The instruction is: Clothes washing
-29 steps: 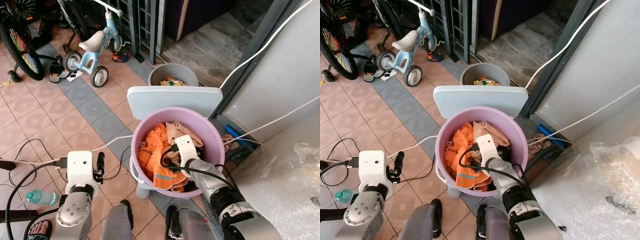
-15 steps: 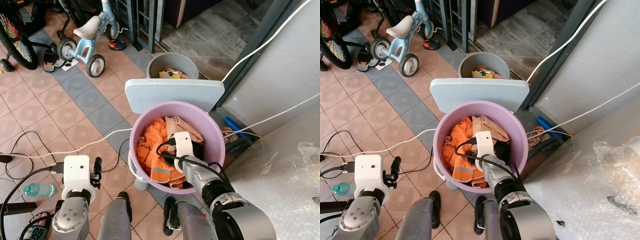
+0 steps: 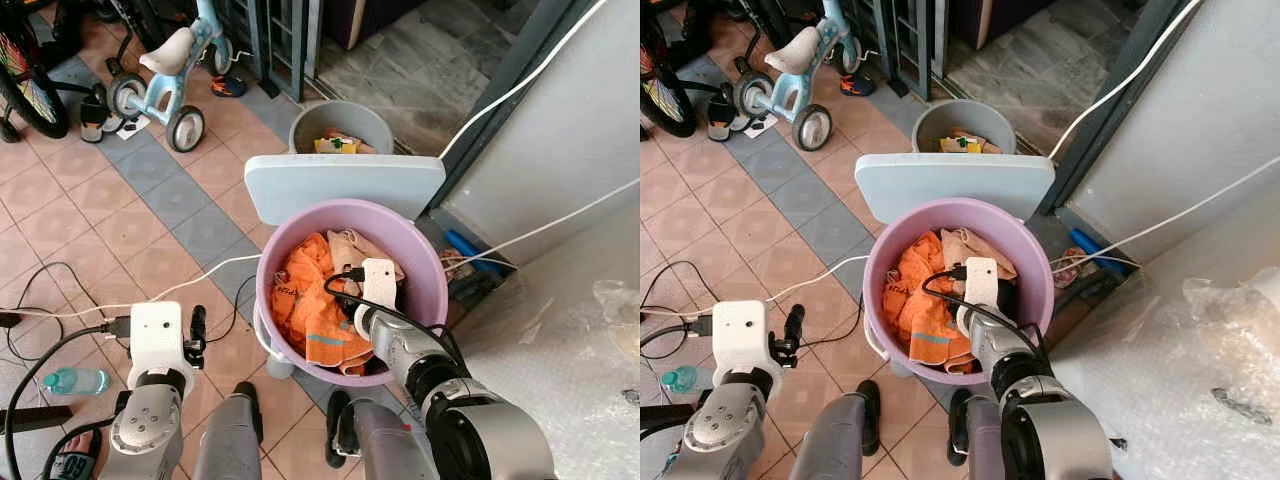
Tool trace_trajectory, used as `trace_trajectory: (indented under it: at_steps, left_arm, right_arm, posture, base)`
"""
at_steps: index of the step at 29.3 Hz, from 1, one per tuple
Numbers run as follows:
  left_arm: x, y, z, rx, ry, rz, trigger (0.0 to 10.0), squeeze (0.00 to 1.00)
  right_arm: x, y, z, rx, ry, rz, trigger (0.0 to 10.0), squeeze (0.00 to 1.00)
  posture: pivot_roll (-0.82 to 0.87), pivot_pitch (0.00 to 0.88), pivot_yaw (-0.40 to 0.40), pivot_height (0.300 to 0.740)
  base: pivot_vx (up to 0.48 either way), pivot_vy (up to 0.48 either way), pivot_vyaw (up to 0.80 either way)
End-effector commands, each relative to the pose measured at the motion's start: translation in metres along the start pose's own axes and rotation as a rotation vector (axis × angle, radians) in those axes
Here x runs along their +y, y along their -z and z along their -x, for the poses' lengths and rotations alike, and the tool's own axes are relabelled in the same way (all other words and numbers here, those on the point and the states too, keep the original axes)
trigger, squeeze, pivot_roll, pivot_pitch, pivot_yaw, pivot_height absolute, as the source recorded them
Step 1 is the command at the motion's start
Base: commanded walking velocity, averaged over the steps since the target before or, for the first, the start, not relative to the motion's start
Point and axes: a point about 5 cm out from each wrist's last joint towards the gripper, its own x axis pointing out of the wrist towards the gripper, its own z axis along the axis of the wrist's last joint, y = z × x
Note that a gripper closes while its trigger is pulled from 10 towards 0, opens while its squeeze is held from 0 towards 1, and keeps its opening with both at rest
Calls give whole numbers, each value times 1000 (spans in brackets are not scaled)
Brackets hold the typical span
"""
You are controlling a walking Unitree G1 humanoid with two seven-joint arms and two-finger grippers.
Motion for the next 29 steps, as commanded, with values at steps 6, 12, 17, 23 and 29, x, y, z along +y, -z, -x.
trace_trajectory:
  at_steps: [6,12,17,23,29]
  left_arm:
    - [1,3,-4,12,-21,8,10000,0]
    - [0,1,-10,1,-25,11,10000,0]
    - [-1,-1,-15,-8,-25,16,10000,0]
    - [-5,-1,-19,-11,-11,22,10000,0]
    - [-7,-2,-23,-14,4,18,10000,0]
  right_arm:
    - [-1,-10,-1,-35,-4,-58,0,0]
    - [-7,-18,-1,-61,6,-90,0,0]
    - [0,-25,-1,-78,-63,-72,0,0]
    - [11,0,1,87,-264,170,10000,0]
    - [-1,9,2,130,-278,403,10000,0]
  posture:
    - [194,260,-64,740]
    - [190,240,-65,740]
    - [184,222,-67,740]
    - [182,200,-72,740]
    - [182,191,-68,740]
  base:
    - [0,0,0]
    - [0,0,0]
    - [0,0,0]
    - [0,0,0]
    - [0,0,0]
